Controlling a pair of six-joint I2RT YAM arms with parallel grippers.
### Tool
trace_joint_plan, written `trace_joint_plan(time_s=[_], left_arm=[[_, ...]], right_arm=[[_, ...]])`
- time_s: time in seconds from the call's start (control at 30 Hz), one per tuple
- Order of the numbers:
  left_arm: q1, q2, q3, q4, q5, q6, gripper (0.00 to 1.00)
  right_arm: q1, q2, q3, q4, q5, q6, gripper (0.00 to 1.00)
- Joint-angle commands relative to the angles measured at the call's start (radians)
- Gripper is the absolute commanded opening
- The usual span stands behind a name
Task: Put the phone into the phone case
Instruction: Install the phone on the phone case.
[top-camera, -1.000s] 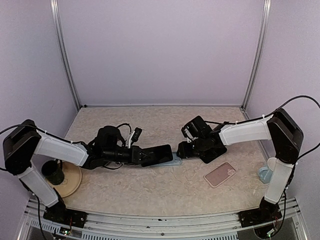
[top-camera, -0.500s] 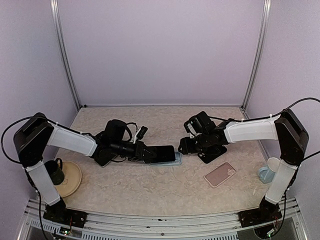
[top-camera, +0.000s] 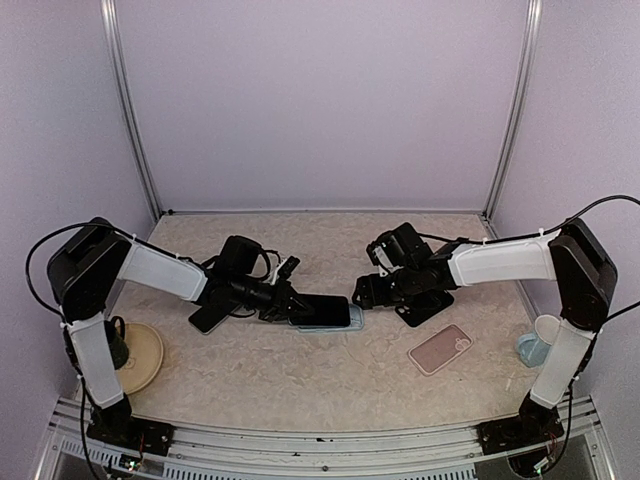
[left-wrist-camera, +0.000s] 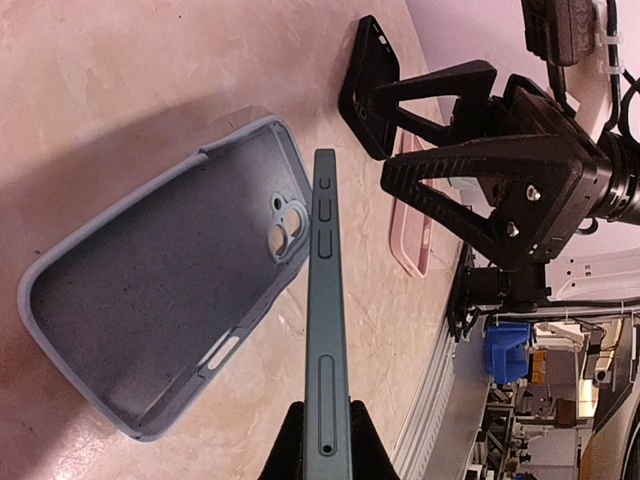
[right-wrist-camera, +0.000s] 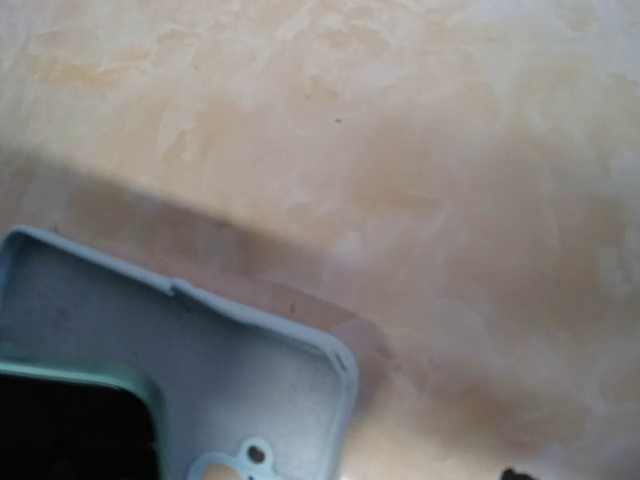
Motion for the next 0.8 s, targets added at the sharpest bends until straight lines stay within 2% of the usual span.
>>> trace_joint_plan(time_s=[0.0,0.27,0.77], left_arm=[[0.004,0.017,0.057,-0.012,0.067,0.009,0.0],[0.004,0.051,0.138,-0.092,0.062,0.022,0.0],[0.032,0.116,0.16,-0.053,0.111,-0.04,0.0]], right_arm=[[-0.014,-0.01,-0.031,0.058,-0.035,0.017,0.8],[-0.038,-0.017,-0.084,0.165,-0.129,0.041,0.84],[-0.051,-0.014,-0.112,0.261,-0.217,0.048,1.0]])
